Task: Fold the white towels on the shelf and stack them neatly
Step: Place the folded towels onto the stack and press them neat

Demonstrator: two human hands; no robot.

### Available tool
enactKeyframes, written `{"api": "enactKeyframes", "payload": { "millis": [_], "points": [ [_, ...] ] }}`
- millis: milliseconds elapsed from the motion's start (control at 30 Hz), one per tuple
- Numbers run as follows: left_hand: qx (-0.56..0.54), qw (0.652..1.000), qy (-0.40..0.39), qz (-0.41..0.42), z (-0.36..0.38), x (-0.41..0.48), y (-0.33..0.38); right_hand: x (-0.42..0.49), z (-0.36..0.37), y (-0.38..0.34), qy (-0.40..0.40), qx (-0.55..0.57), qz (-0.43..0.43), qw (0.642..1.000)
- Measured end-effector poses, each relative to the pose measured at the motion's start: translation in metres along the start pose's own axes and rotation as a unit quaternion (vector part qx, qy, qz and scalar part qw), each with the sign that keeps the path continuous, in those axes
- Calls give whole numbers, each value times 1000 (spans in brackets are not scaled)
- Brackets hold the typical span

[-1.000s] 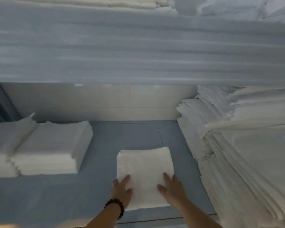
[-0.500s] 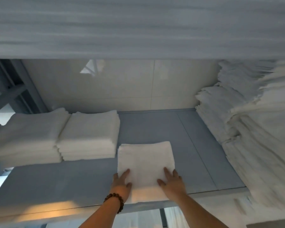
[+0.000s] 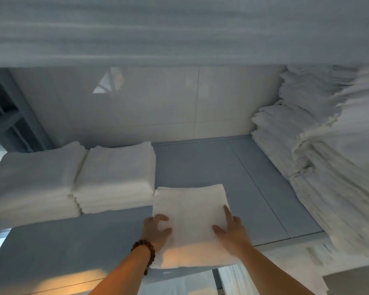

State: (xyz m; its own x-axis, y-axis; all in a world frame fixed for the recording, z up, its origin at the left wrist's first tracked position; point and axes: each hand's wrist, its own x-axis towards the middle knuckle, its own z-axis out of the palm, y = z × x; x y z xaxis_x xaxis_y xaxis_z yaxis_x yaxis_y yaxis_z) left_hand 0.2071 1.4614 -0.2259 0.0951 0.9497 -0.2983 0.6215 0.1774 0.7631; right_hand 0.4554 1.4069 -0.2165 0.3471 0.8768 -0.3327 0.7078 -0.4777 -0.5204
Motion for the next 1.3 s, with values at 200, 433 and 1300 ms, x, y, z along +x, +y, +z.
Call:
{"api": "enactKeyframes", "payload": {
  "millis": [200, 433, 1300],
  "points": [
    [-25, 999, 7, -23, 0, 11, 2, 19, -1, -2, -10, 71, 33, 997],
    [-59, 998, -13, -27, -3, 15, 4, 28, -6, 5, -32, 120, 59, 990],
    [-27, 979, 127, 160, -12, -16, 139, 11, -108, -23, 137, 200, -123, 962]
  ]
}}
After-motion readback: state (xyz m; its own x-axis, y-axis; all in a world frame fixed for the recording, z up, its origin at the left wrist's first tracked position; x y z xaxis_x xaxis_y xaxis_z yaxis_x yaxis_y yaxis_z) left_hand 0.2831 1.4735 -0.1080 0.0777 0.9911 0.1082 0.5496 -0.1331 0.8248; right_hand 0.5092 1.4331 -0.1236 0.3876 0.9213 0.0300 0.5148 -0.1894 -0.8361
